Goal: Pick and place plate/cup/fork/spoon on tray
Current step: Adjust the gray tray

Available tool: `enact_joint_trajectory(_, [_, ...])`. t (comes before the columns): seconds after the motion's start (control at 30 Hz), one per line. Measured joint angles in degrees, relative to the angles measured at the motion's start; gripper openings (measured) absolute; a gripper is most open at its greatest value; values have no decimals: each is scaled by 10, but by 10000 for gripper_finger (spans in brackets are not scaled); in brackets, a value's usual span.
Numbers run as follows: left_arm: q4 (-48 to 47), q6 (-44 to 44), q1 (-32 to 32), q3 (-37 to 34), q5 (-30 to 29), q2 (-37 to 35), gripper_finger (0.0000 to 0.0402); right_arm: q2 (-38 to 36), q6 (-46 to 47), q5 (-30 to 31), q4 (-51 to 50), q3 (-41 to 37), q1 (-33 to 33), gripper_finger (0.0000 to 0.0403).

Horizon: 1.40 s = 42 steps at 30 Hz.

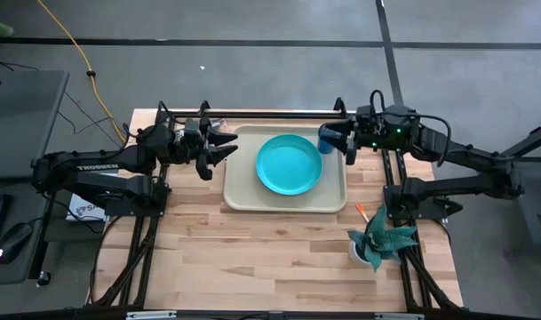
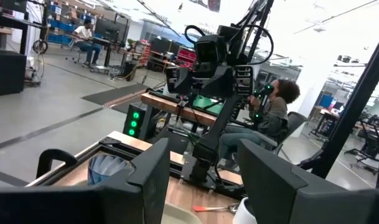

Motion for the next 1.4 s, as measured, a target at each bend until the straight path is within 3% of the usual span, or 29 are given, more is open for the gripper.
enact_joint_trajectory(0.33, [-36,20,0,0,-16,-2,170,0,31,6,0,0,14,220])
enact_joint_trajectory(0.43, [-122,6,0,3,-80,-15,170,0,31,6,0,0,14,220])
enact_joint_trajectory(0.57, [-309,-54,2,11,-163,-12,170,0,32,6,-1,0,14,220])
enact_joint_trajectory(0.67, [-439,-107,2,11,-191,12,164,0,30,7,-4,0,14,220])
enact_joint_trajectory(0.77, [-513,-149,2,-5,-208,47,135,0,27,16,-14,0,14,220])
enact_joint_trajectory(0.97, [-483,-242,2,-73,-189,129,16,0,26,36,-43,0,14,220])
enact_joint_trajectory(1.2, [-409,-329,1,-109,-149,208,2,0,26,36,-48,0,14,220])
enact_joint_trajectory(1.4, [-355,-366,-6,-109,-139,224,1,0,25,36,-48,0,14,220])
